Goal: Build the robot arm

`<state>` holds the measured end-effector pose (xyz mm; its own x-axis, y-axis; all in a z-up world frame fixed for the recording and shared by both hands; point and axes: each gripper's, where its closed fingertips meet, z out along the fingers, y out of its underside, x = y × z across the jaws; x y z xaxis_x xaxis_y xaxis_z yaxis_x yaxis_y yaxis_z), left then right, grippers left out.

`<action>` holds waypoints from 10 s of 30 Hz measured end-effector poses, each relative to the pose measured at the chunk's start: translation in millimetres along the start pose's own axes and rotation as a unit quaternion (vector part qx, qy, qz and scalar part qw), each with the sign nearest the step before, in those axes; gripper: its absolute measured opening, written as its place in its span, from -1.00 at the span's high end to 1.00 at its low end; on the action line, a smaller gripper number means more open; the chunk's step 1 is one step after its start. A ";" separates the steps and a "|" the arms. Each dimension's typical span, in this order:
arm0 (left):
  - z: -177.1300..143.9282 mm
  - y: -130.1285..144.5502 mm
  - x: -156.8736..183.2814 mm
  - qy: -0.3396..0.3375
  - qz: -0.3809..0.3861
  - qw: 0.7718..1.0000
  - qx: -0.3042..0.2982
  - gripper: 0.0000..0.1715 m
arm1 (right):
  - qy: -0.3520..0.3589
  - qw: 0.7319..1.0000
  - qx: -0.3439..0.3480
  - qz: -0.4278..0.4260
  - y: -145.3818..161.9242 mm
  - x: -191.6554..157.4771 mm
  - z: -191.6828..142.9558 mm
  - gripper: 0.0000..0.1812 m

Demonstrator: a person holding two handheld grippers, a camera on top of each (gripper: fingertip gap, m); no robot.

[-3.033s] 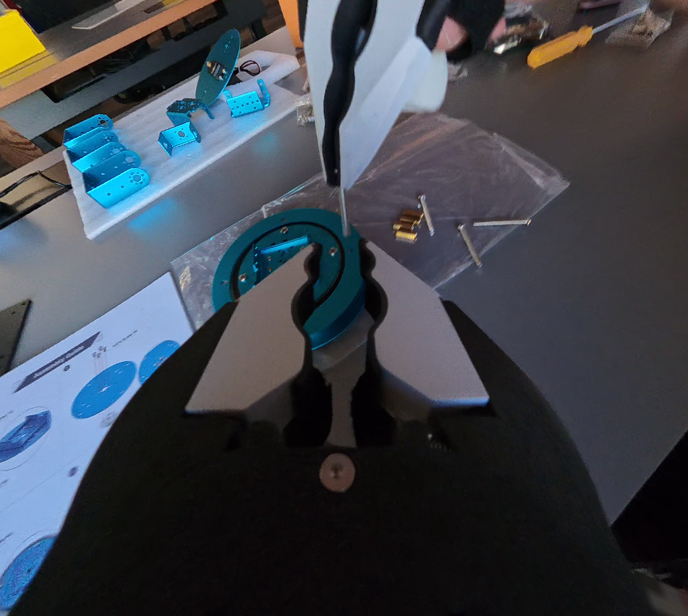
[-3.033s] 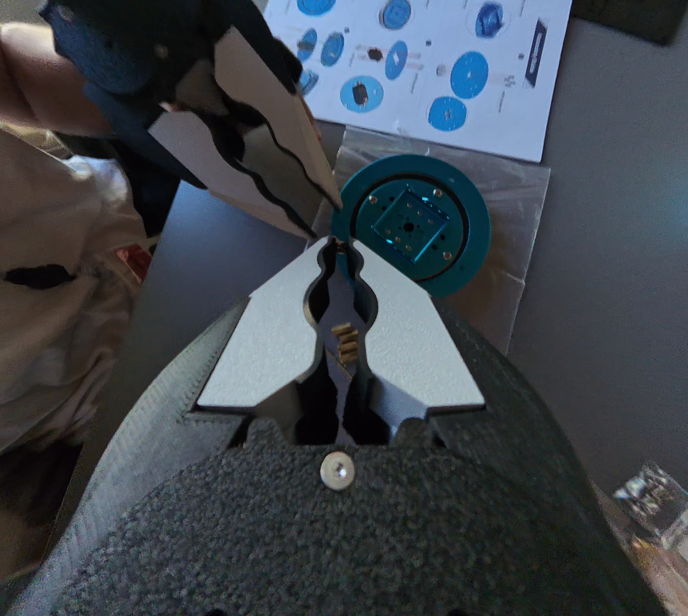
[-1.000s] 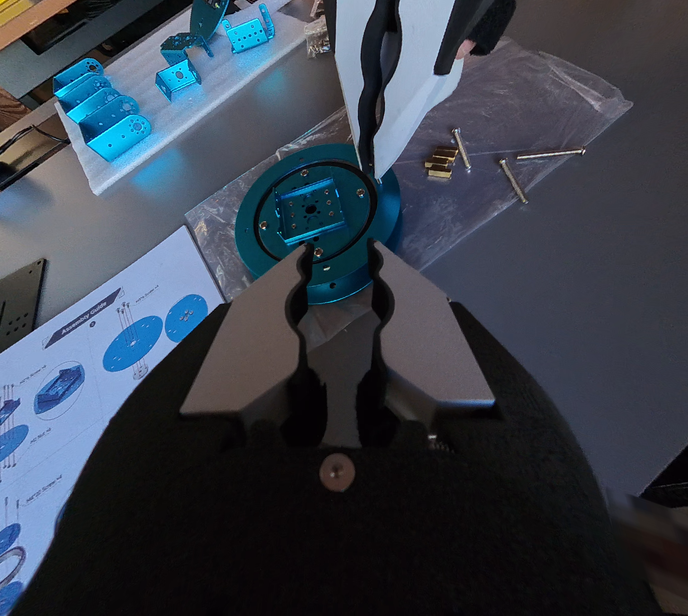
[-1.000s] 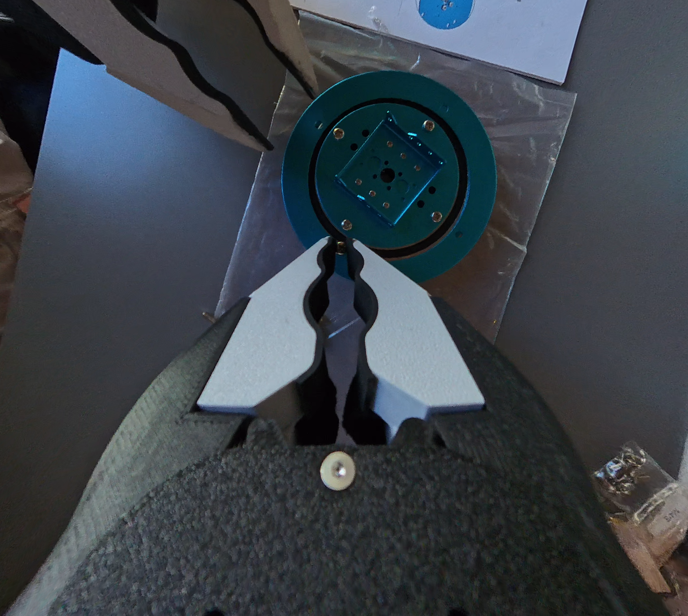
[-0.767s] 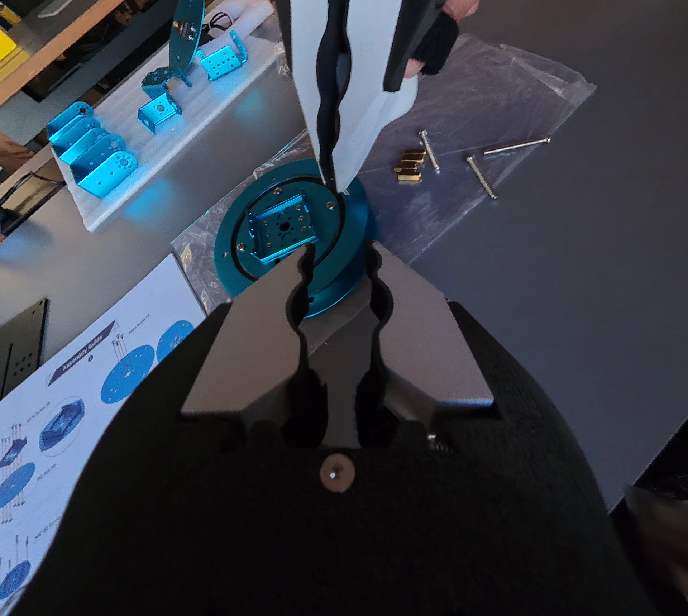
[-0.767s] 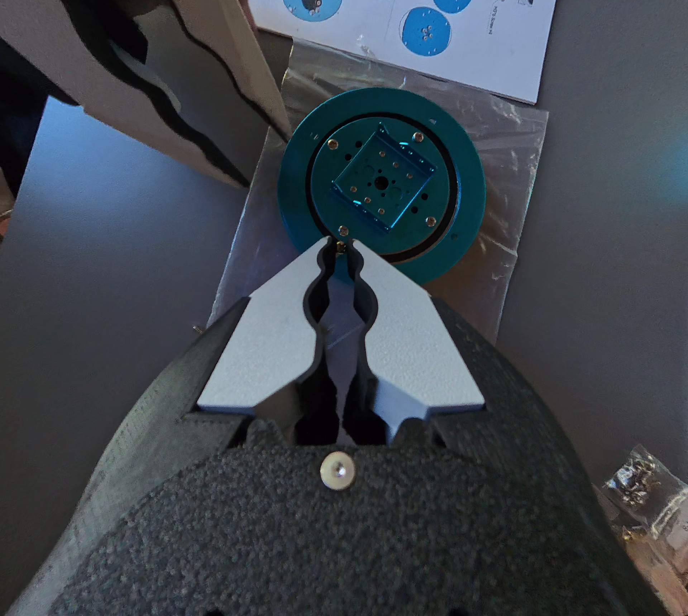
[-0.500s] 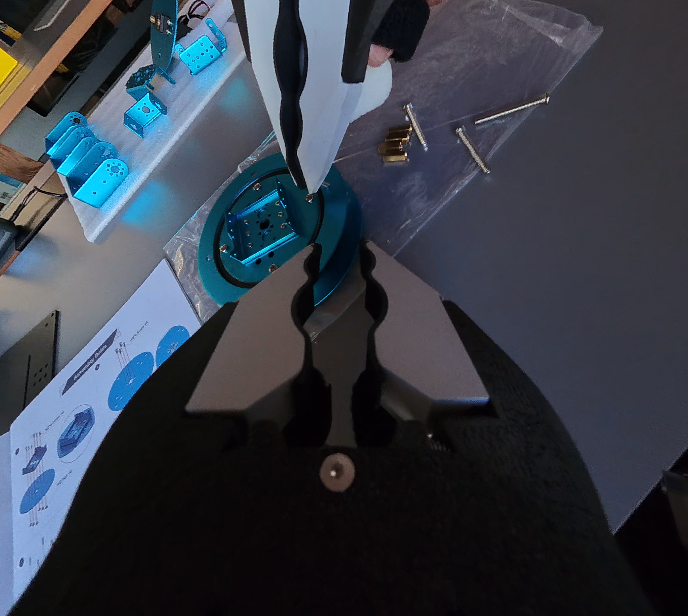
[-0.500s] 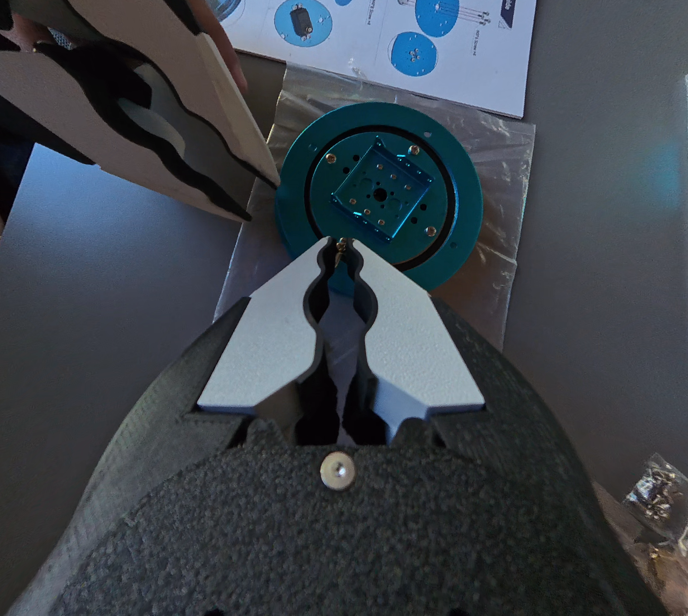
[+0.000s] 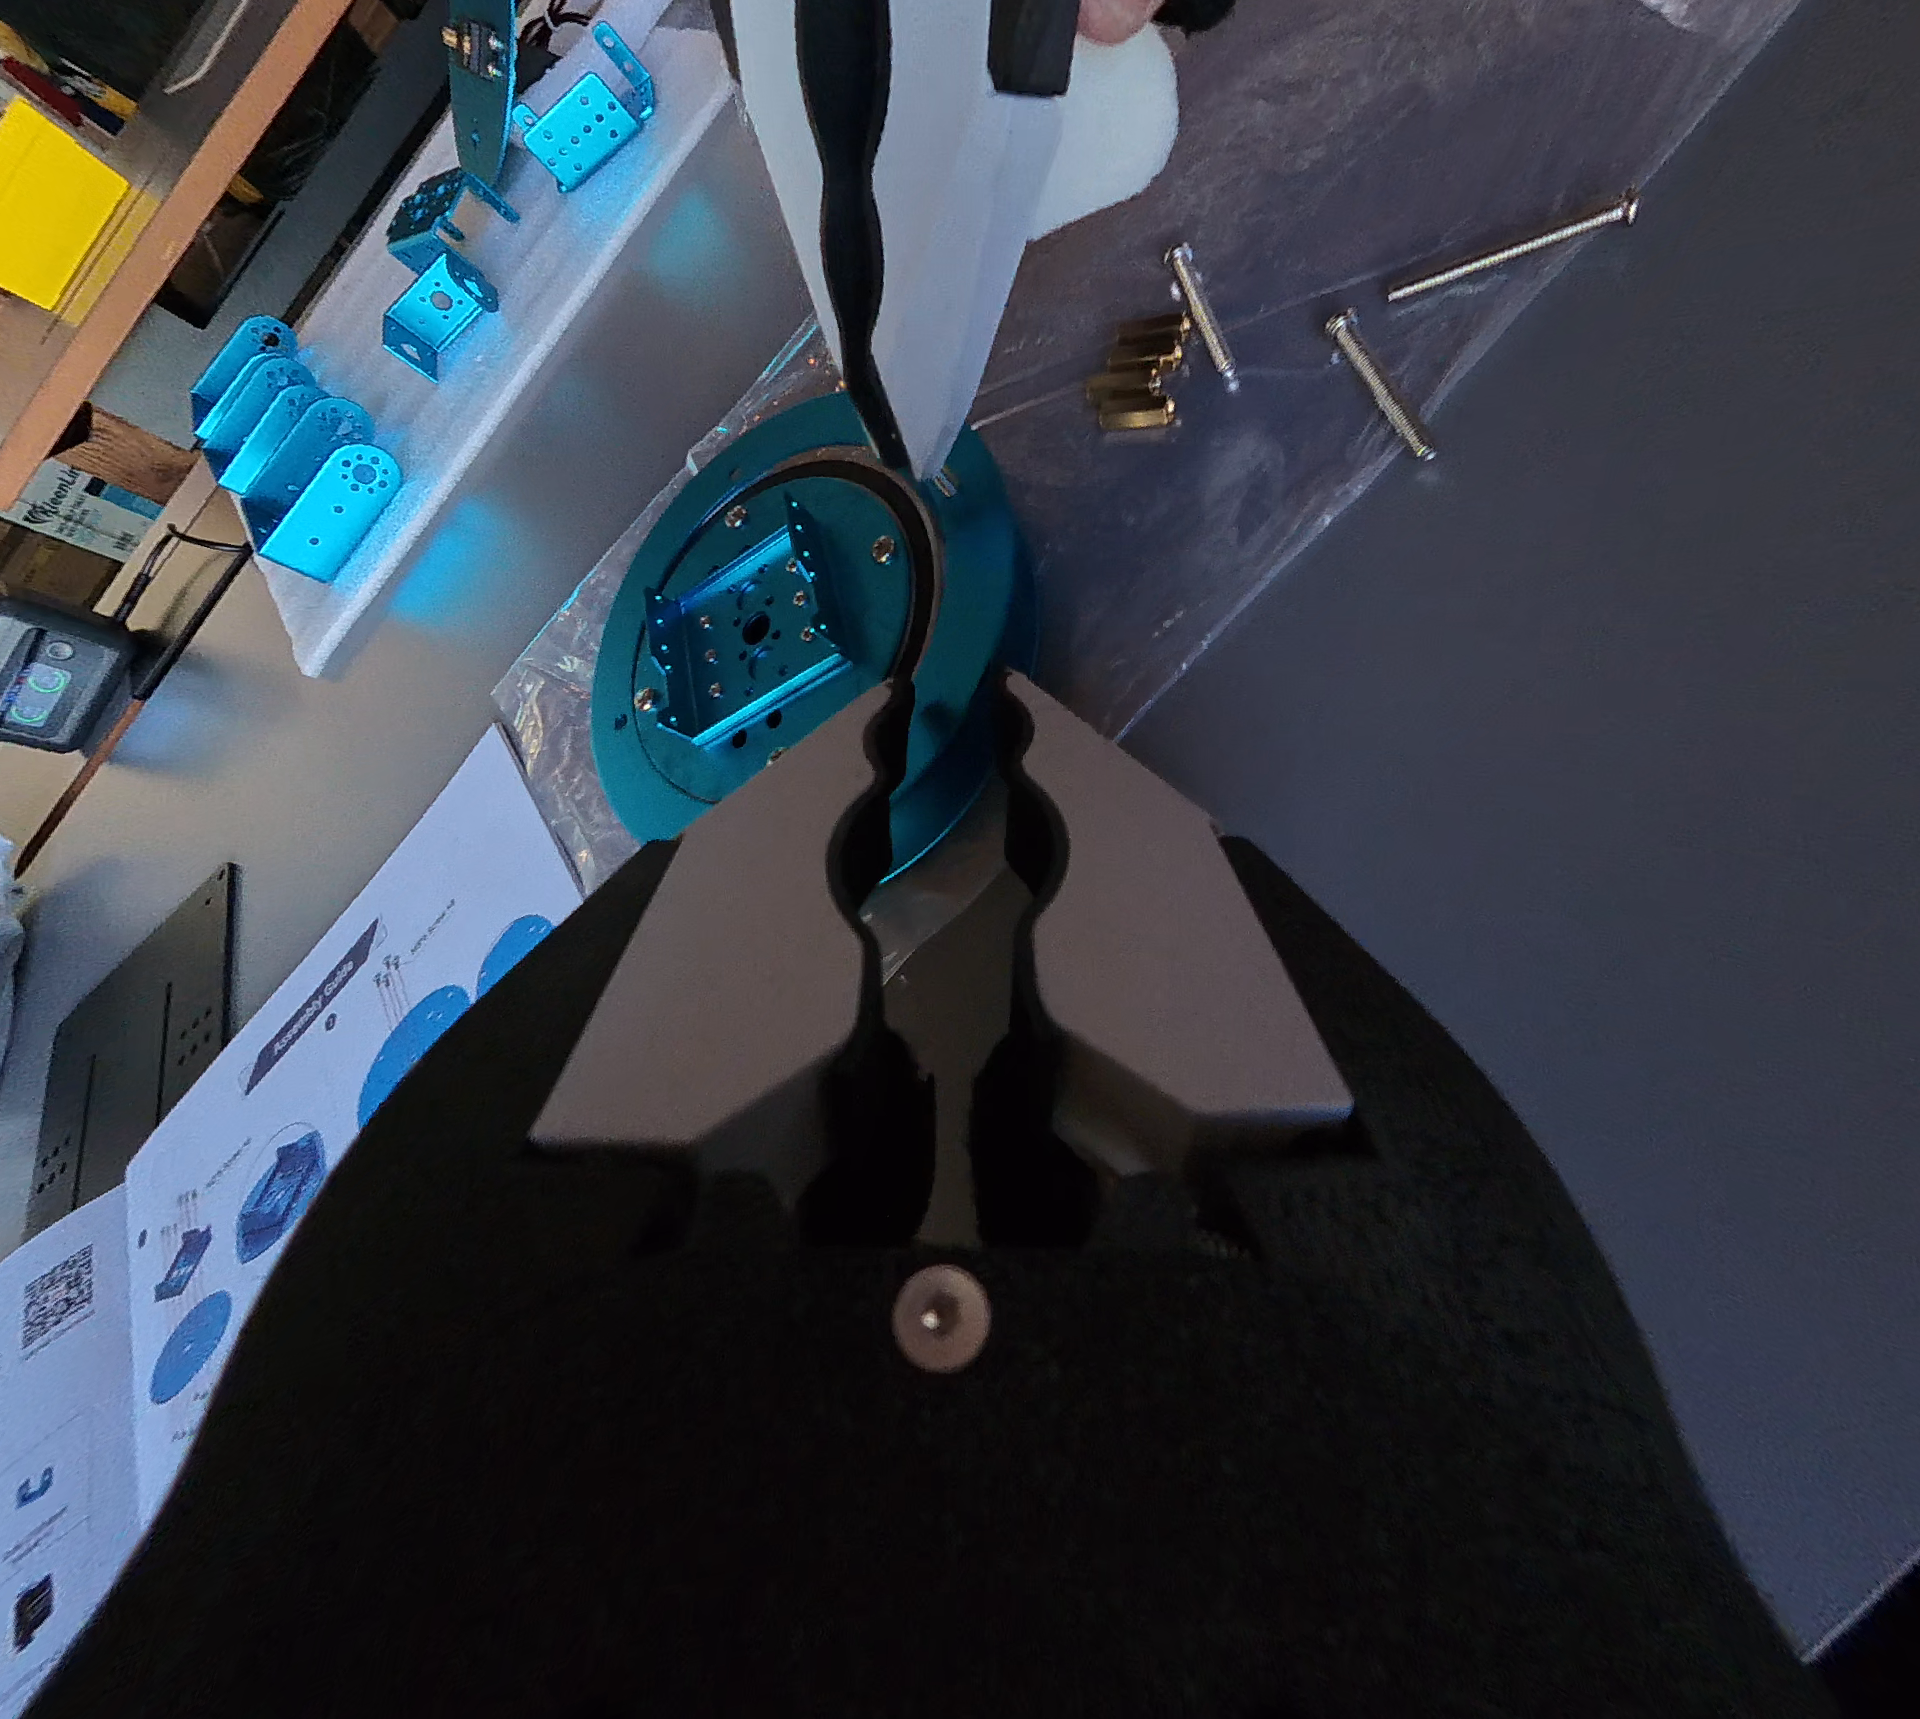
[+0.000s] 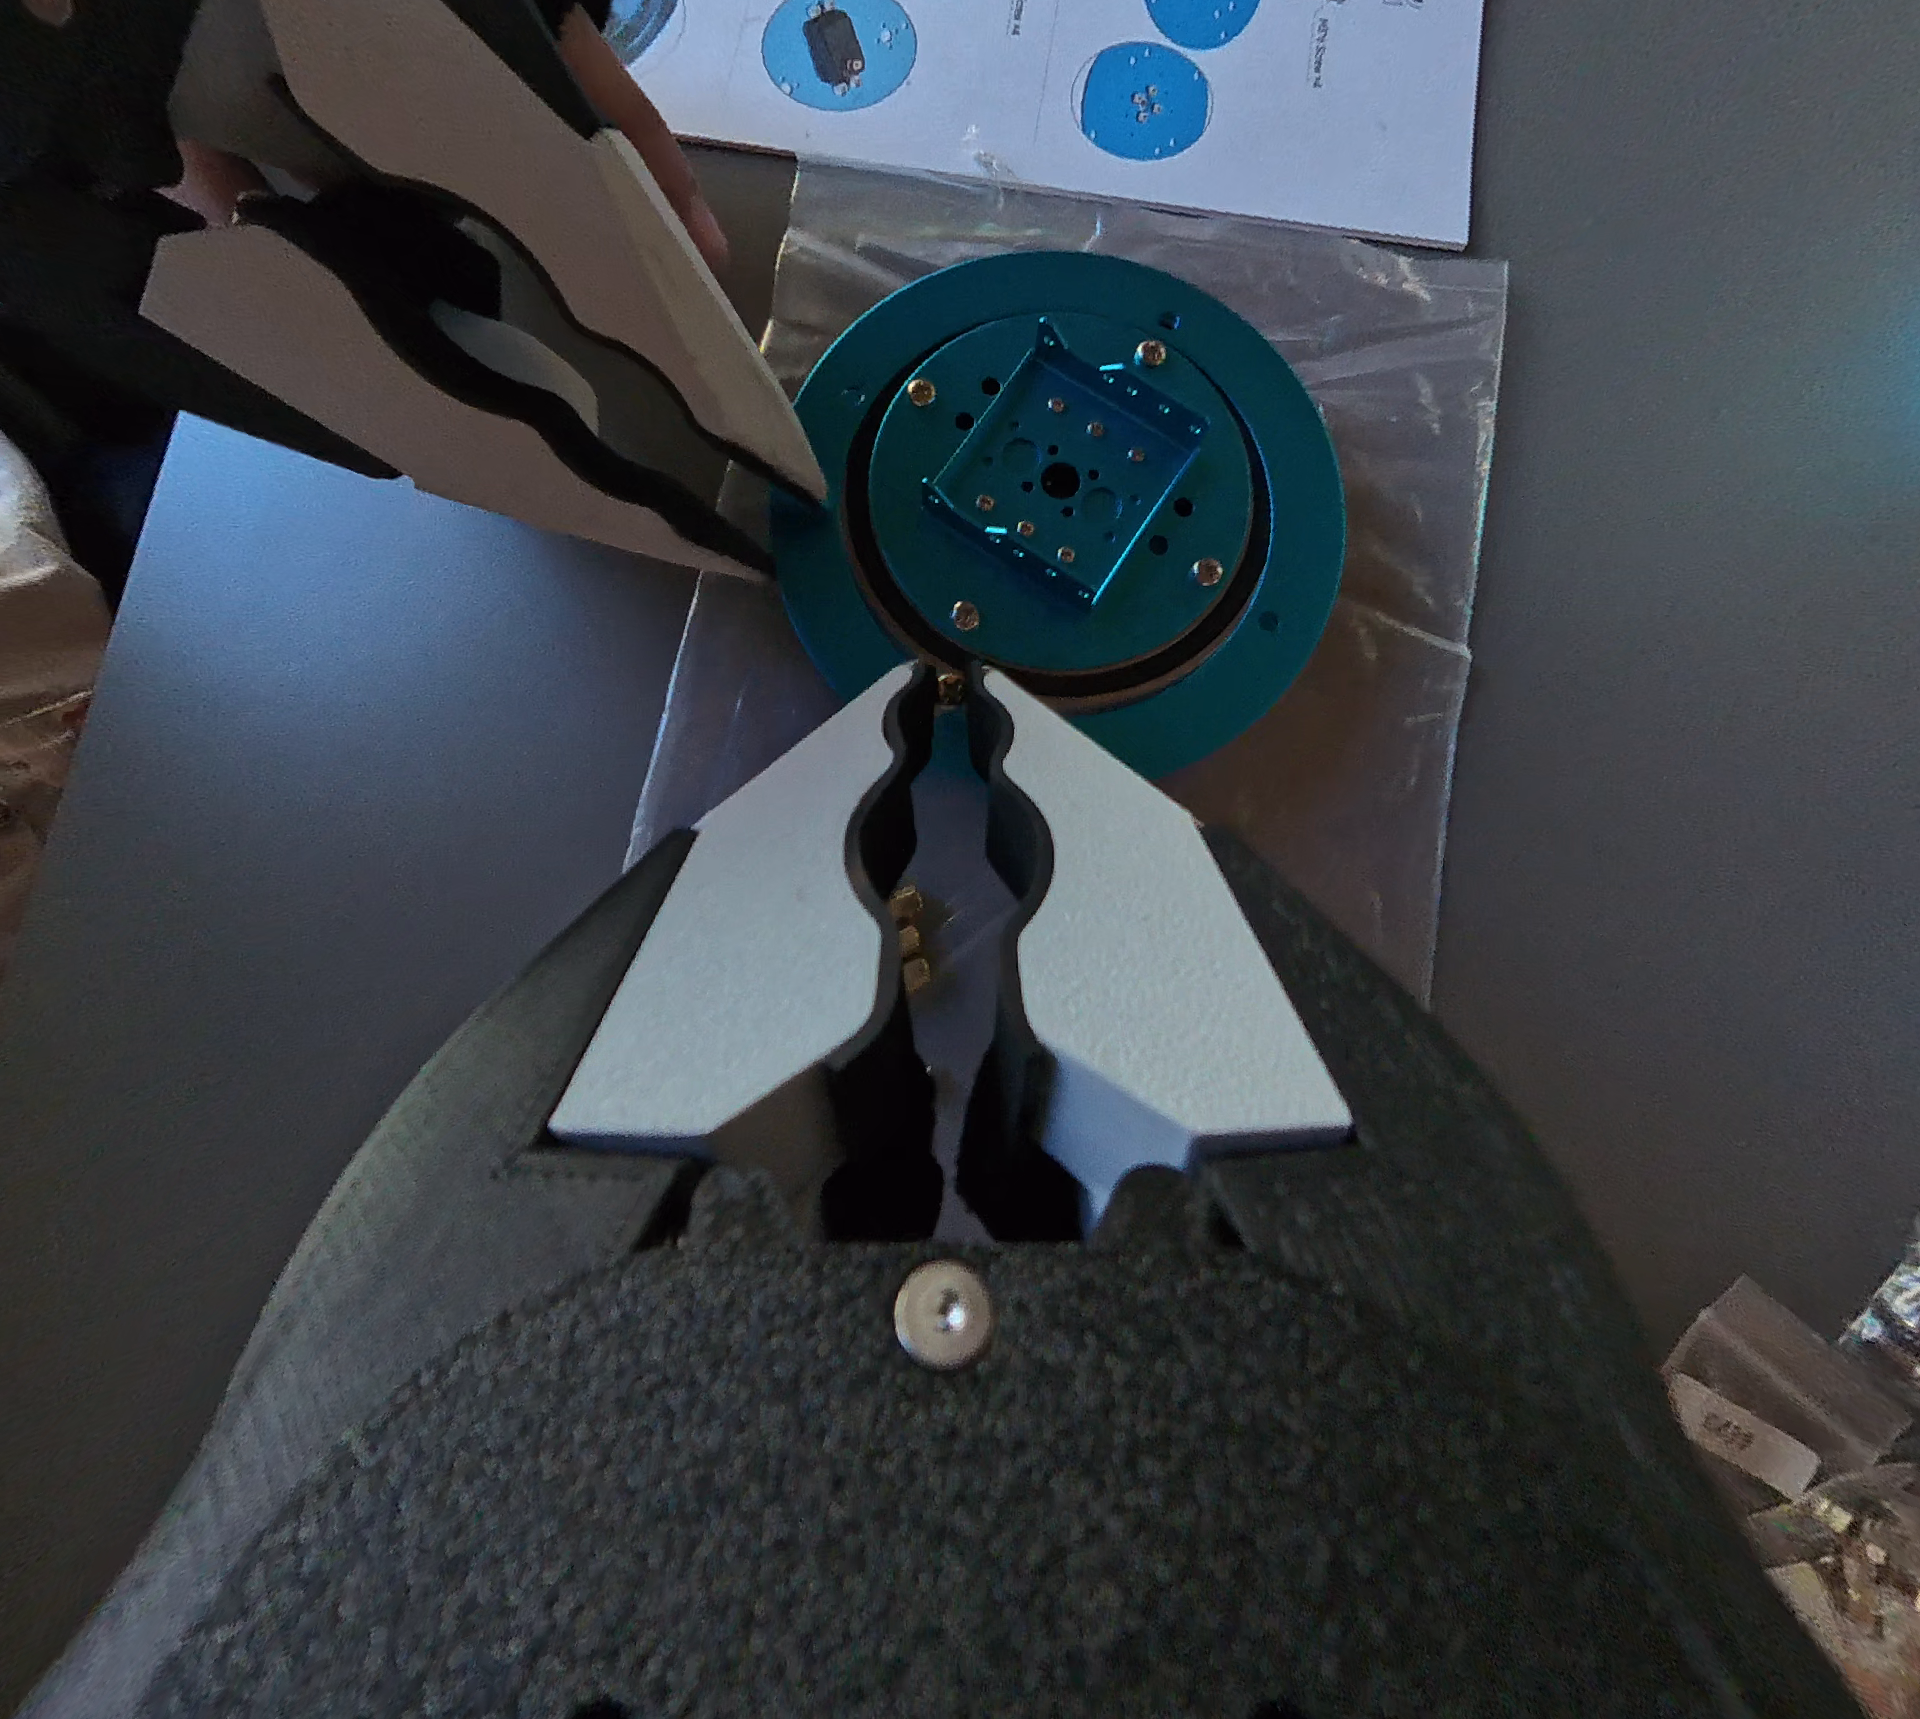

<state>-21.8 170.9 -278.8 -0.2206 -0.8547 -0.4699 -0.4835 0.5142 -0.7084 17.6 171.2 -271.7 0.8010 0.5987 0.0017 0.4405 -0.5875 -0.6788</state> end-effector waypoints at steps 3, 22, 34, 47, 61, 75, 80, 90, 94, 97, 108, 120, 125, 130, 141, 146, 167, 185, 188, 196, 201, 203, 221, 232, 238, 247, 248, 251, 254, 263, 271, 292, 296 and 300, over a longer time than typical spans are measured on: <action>1.2 1.1 0.3 -0.004 0.012 1.000 -0.001 0.89 | -0.006 1.000 0.002 0.006 -0.5 -0.5 0.4 0.94; -3.8 4.5 -0.6 -0.011 0.020 1.000 -0.002 0.93 | 0.027 0.999 -0.015 -0.045 -3.1 -2.5 6.4 0.95; -12.7 5.8 -0.7 0.002 -0.012 1.000 0.002 0.91 | 0.000 1.000 -0.018 -0.005 -1.5 -2.0 6.9 0.94; -22.5 8.6 -61.1 0.029 -0.130 0.990 0.039 0.68 | 0.018 0.995 0.027 0.091 1.2 38.6 -22.5 0.53; 12.2 -2.0 -81.7 0.153 -0.188 0.969 0.044 0.52 | -0.209 0.913 0.097 0.338 6.9 3.5 -24.6 -0.02; 31.4 14.1 -65.4 0.170 -0.152 0.972 -0.062 0.80 | -0.221 0.877 0.119 0.408 2.2 12.3 -15.6 0.01; 35.5 9.8 -61.6 0.163 -0.104 0.974 -0.118 0.90 | -0.221 0.878 0.121 0.406 3.1 11.0 -15.6 0.03; 35.6 7.3 -60.0 0.145 -0.155 0.971 -0.109 1.00 | -0.223 0.875 0.134 0.408 1.9 10.1 -17.1 0.04; 33.7 7.2 -58.1 0.158 -0.190 0.963 -0.103 1.00 | -0.229 0.871 0.138 0.412 1.0 9.3 -18.4 0.04; 32.9 8.1 -58.4 0.156 -0.192 0.963 -0.105 1.00 | -0.228 0.873 0.137 0.410 0.5 8.1 -18.8 0.04; 33.1 10.9 -63.8 0.154 -0.216 0.958 -0.105 1.00 | -0.089 0.940 0.093 0.315 13.8 18.8 -26.9 0.56; 32.9 13.6 -70.5 0.154 -0.252 0.951 -0.093 1.00 | -0.171 0.911 0.093 0.362 5.5 -5.0 -9.6 0.53; 31.8 11.1 -70.0 0.161 -0.261 0.948 -0.085 1.00 | -0.183 0.902 0.105 0.375 3.3 -4.5 -9.1 0.53; 30.9 6.6 -70.8 0.164 -0.265 0.947 -0.078 1.00 | -0.184 0.914 0.109 0.346 2.2 -7.1 -9.5 0.54; 31.0 5.6 -70.2 0.168 -0.273 0.944 -0.076 1.00 | -0.112 0.955 0.044 0.271 22.1 -5.1 -7.9 0.55; 33.1 7.8 -68.4 0.167 -0.276 0.943 -0.078 1.00 | -0.135 0.912 0.102 0.373 5.1 4.5 -15.8 0.21; 36.1 6.7 -63.2 0.167 -0.279 0.943 -0.071 1.00 | -0.244 0.800 0.166 0.522 -27.1 -6.5 -16.3 -0.24; 34.2 7.6 -65.0 0.189 -0.303 0.932 -0.065 1.00 | -0.087 0.945 0.091 0.301 6.2 22.9 -17.3 0.48; 33.0 8.2 -66.1 0.200 -0.315 0.925 -0.066 1.00 | -0.032 0.979 0.105 0.170 -5.5 16.3 -21.0 0.32; 28.2 11.4 -69.4 0.247 -0.361 0.897 -0.055 1.00 | 0.036 0.996 0.056 -0.057 -9.6 3.8 -12.5 -0.01; 27.1 12.8 -72.1 0.286 -0.390 0.874 -0.048 1.00 | 0.030 0.995 0.054 -0.080 -21.8 8.4 -19.3 0.39; 27.0 13.1 -72.8 0.302 -0.401 0.863 -0.047 1.00 | 0.018 0.989 0.110 -0.095 -35.1 8.9 -29.5 0.48; 28.7 13.5 -78.1 0.399 -0.451 0.797 -0.047 0.99 | 0.075 0.938 0.045 -0.337 -42.7 19.5 11.7 0.64; 26.8 13.5 -79.3 0.402 -0.442 0.801 -0.029 1.00 | 0.044 0.947 0.061 -0.313 -53.0 21.3 7.4 0.67; 28.5 12.9 -81.4 0.417 -0.451 0.789 -0.026 1.00 | 0.065 0.937 0.070 -0.335 -54.6 21.0 3.7 0.83; 30.2 11.2 -81.8 0.405 -0.435 0.805 0.000 1.00 | -0.044 0.960 0.022 -0.277 -56.8 19.5 3.4 0.84; 29.8 9.3 -87.8 0.393 -0.435 0.810 0.017 0.99 | -0.050 0.960 0.023 -0.275 -58.2 19.5 3.5 0.84; 15.3 -1.0 -123.2 0.336 -0.420 0.837 0.097 0.79 | -0.059 0.961 0.019 -0.270 -61.6 21.9 3.4 0.86; -33.3 -28.2 -140.7 0.283 -0.306 0.878 0.235 0.70 | -0.079 0.962 0.019 -0.260 -63.6 20.9 3.6 0.85; -35.2 -25.5 -75.6 0.202 -0.040 0.961 0.186 0.38 | -0.103 0.959 0.013 -0.262 -66.8 20.2 5.1 0.85; -12.7 -27.0 -68.0 0.151 0.031 0.974 0.164 0.78 | -0.111 0.951 0.026 -0.286 -65.7 20.1 4.5 0.85; -13.6 -61.1 -75.7 0.175 -0.174 0.951 0.185 0.84 | -0.203 0.959 0.068 -0.184 -69.6 22.6 -30.9 0.87; -12.6 -56.6 -70.8 0.154 -0.153 0.955 0.204 0.84 | -0.224 0.957 0.080 -0.164 -68.1 19.8 -32.1 0.87; -11.2 -48.4 -66.2 0.138 -0.151 0.955 0.213 0.84 | -0.237 0.956 0.075 -0.154 -63.6 18.6 -29.7 0.87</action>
<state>6.7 201.8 -207.4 -0.3696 -0.9243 -0.0953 -0.1854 0.1739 -0.9672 16.6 203.6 -206.7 0.3532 0.9311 -0.0909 0.5336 -0.2803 -0.7979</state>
